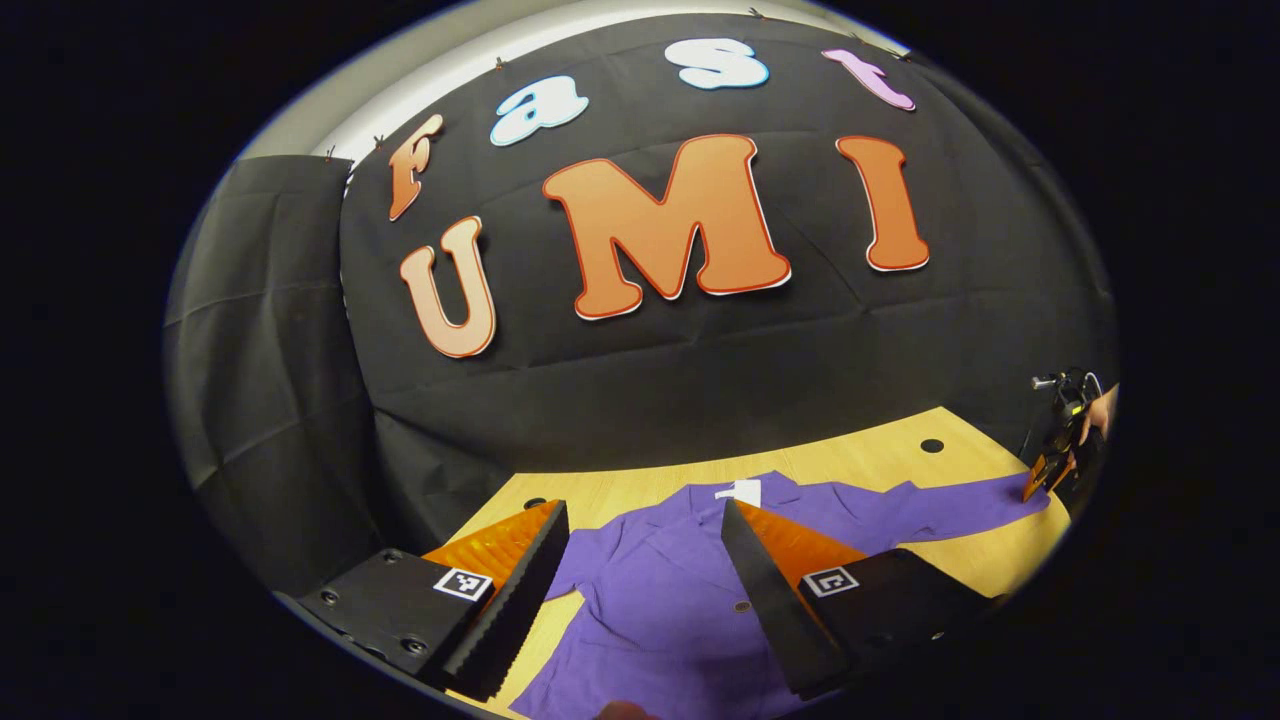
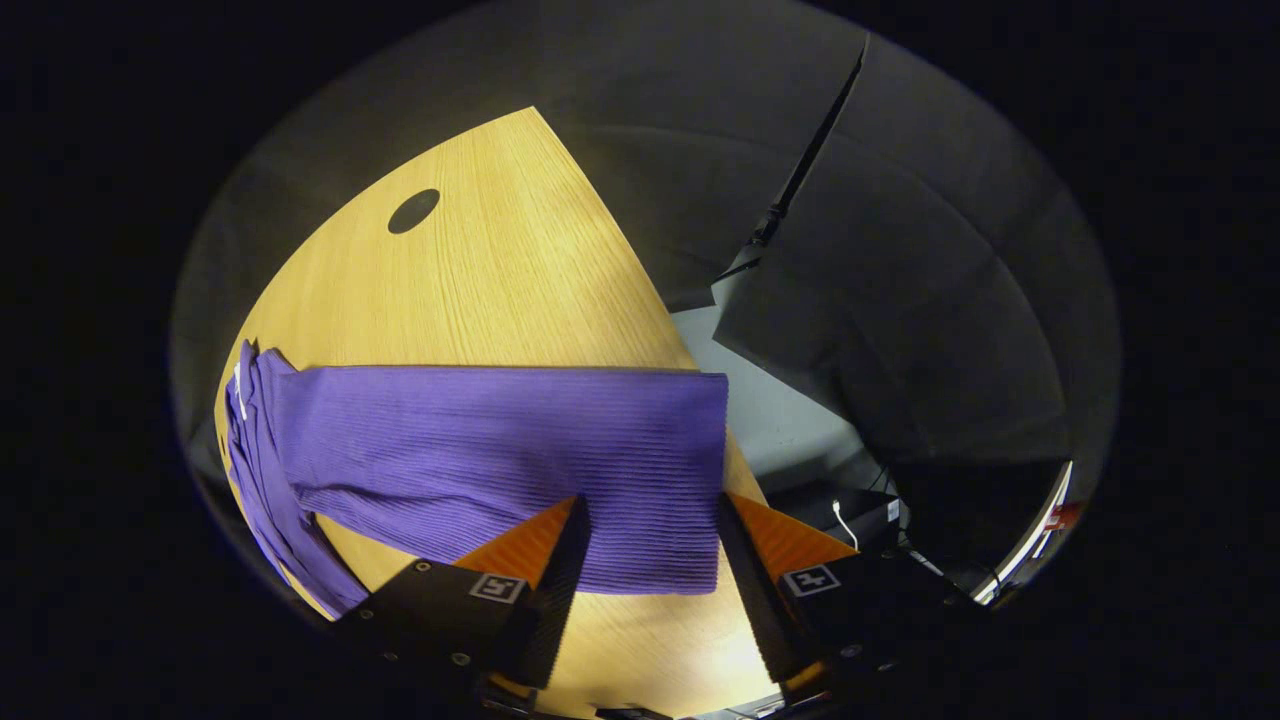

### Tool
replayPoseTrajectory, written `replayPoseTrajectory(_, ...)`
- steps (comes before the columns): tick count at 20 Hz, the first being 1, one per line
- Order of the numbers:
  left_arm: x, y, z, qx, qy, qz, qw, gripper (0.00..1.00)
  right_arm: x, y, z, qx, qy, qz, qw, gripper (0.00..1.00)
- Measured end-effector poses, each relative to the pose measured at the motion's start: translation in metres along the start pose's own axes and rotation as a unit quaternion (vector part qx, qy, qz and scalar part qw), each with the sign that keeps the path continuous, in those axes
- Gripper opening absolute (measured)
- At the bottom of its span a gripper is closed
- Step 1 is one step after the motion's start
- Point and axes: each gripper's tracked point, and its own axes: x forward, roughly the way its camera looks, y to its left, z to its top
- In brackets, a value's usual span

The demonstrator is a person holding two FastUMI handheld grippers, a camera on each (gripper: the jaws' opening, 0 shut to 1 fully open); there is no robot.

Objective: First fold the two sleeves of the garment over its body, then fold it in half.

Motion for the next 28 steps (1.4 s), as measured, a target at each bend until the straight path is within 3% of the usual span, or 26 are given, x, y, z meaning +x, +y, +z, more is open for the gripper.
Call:
replayPoseTrajectory(2,0.001,-0.001,-0.004,0.000,0.006,-0.002,1.000,0.96,-0.002,0.004,0.003,-0.002,-0.005,0.007,1.000,0.66)
replayPoseTrajectory(4,0.000,0.003,-0.003,0.003,0.002,-0.002,1.000,0.97,-0.003,0.012,0.004,0.031,-0.003,0.029,0.999,0.17)
replayPoseTrajectory(6,0.001,0.007,-0.003,0.004,0.001,-0.002,1.000,0.96,-0.008,0.013,0.006,0.053,-0.012,0.029,0.998,0.06)
replayPoseTrajectory(9,0.004,0.016,-0.004,0.003,-0.001,-0.006,1.000,0.96,-0.034,0.019,0.015,0.037,-0.044,0.034,0.998,0.04)
replayPoseTrajectory(16,0.006,0.047,-0.004,-0.007,-0.012,-0.021,1.000,0.96,-0.112,0.076,0.020,0.040,-0.097,0.082,0.991,0.04)
replayPoseTrajectory(20,0.004,0.081,-0.010,-0.015,-0.011,-0.025,1.000,0.96,-0.162,0.126,0.017,0.006,-0.127,0.102,0.987,0.04)
replayPoseTrajectory(28,-0.005,0.170,-0.019,-0.021,-0.032,0.004,0.999,0.96,-0.239,0.243,0.000,-0.069,-0.167,0.127,0.975,0.04)
